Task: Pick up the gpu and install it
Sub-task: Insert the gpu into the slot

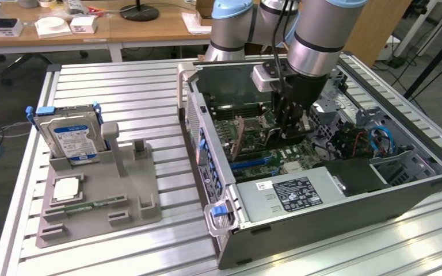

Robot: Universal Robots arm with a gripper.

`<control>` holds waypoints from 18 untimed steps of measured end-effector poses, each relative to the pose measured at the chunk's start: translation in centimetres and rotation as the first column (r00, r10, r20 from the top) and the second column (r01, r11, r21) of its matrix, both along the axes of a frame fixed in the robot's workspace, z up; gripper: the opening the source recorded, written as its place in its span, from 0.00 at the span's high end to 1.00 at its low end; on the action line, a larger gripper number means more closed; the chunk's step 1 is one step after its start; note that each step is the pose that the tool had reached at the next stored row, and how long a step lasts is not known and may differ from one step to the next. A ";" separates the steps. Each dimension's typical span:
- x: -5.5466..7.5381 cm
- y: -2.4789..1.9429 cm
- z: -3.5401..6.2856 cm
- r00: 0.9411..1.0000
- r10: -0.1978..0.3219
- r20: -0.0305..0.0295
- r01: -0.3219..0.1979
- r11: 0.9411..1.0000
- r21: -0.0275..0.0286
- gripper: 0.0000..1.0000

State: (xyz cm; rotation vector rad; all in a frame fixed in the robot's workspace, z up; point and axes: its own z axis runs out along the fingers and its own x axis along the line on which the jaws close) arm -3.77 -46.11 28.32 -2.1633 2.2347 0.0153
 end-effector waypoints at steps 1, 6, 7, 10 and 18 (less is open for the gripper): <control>0.0 0.00 0.00 1.000 0.000 0.000 0.000 1.000 0.000 0.73; 0.0 0.00 0.00 1.000 0.000 0.000 0.000 1.000 0.000 0.73; 0.0 0.00 -0.01 1.000 0.000 0.000 0.000 1.000 0.000 0.73; 0.0 -0.03 -0.18 1.000 0.000 0.000 0.000 1.000 0.000 0.73; -0.7 -0.15 -0.75 1.000 0.000 0.000 0.000 1.000 0.000 0.73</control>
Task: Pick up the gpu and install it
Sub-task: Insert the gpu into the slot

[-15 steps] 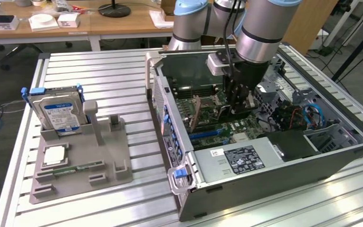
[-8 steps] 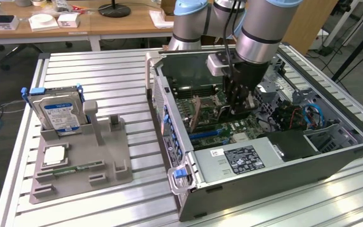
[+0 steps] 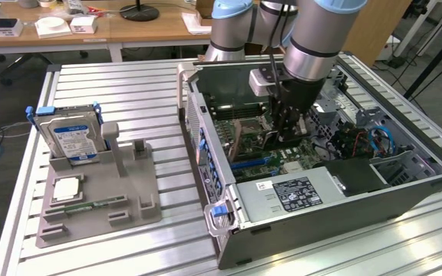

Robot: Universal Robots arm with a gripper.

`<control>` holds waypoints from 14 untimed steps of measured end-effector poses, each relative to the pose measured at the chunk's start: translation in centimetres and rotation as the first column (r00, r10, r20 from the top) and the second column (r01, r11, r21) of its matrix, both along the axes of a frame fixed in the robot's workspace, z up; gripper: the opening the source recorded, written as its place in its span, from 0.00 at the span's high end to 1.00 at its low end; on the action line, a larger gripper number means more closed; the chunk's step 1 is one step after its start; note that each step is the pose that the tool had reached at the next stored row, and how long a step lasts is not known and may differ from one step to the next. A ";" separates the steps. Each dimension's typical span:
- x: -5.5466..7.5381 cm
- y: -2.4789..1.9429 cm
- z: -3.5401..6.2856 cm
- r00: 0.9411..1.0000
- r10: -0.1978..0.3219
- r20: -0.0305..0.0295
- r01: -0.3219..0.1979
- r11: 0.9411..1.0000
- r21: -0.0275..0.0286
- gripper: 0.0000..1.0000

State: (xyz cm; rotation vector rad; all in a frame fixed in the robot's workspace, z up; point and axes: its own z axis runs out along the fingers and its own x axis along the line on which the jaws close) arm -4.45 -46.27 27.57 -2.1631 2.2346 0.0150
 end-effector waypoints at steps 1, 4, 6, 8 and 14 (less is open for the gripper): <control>-0.2 0.00 -0.10 1.000 0.000 0.000 0.000 1.000 0.000 0.73; -0.7 0.00 -0.46 1.000 0.000 0.000 0.000 1.000 0.000 0.73; -1.0 0.00 -0.69 1.000 0.000 0.000 0.000 1.000 -0.001 0.73; -1.2 0.00 -0.86 1.000 0.000 0.000 0.000 1.000 -0.001 0.73; -2.1 0.00 -1.15 1.000 0.000 0.000 0.000 1.000 -0.001 0.73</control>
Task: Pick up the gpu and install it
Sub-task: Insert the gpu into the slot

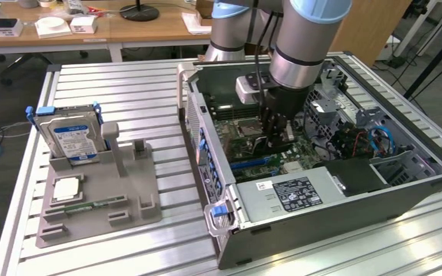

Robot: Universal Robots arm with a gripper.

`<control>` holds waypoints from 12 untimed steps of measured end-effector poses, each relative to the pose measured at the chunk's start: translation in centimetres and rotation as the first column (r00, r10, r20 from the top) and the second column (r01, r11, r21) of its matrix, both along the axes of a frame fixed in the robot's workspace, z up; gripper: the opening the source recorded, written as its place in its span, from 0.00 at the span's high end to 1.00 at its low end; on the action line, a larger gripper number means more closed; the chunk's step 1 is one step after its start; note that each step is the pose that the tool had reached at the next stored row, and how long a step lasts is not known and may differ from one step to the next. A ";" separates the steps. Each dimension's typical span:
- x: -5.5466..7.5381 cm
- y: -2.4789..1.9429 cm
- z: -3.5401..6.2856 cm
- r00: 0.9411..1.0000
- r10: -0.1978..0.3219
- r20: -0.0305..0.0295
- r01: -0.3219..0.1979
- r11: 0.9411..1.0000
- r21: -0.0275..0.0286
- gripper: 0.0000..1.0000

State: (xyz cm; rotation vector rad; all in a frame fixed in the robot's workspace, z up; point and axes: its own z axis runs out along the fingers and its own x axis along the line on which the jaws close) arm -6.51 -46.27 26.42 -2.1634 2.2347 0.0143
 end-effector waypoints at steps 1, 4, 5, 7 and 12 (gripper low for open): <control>-0.1 0.00 -0.02 1.000 0.000 0.000 0.000 1.000 0.000 0.73; -0.5 -0.01 -0.10 1.000 0.000 0.000 0.000 1.000 0.000 0.73; -0.7 -0.01 -0.14 1.000 0.000 0.000 0.000 1.000 0.000 0.73; -0.9 -0.01 -0.29 1.000 0.000 0.000 0.000 1.000 0.000 0.73; -1.3 -0.01 -0.81 1.000 0.000 0.000 0.000 1.000 0.000 0.73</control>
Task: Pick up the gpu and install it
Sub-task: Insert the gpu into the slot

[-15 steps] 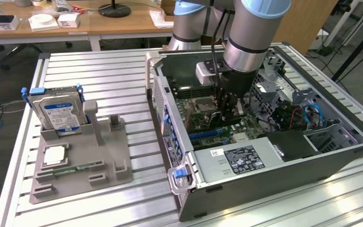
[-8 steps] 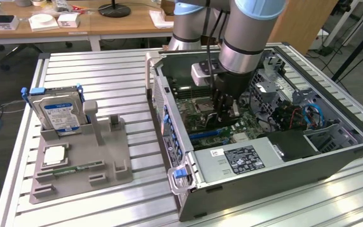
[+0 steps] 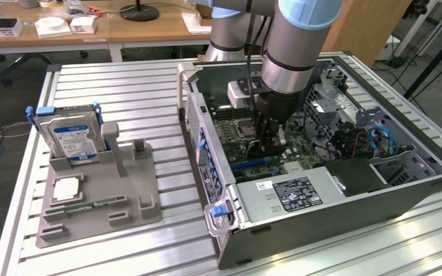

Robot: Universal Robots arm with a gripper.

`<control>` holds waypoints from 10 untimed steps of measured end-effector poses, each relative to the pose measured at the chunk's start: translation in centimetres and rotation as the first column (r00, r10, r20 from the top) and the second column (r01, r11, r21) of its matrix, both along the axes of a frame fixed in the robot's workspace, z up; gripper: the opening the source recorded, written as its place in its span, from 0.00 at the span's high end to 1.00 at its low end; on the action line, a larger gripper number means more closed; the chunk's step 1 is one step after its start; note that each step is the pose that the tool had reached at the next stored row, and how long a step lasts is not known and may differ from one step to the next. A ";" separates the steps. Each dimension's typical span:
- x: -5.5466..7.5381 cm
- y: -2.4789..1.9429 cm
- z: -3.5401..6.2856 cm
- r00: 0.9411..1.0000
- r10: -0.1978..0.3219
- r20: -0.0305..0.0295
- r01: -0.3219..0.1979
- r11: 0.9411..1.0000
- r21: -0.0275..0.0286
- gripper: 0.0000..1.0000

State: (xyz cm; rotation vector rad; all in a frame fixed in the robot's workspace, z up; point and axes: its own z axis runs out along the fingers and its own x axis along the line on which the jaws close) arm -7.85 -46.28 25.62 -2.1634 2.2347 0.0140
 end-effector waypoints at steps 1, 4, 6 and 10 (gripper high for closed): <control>-0.1 0.00 -0.02 1.000 0.000 0.000 0.000 1.000 0.000 0.73; -0.2 0.00 -0.12 1.000 0.000 0.000 0.000 1.000 0.000 0.73; -0.3 0.00 -0.33 1.000 0.000 0.000 0.000 1.000 0.000 0.73; -0.3 0.00 -0.61 1.000 0.000 0.000 0.000 1.000 0.000 0.73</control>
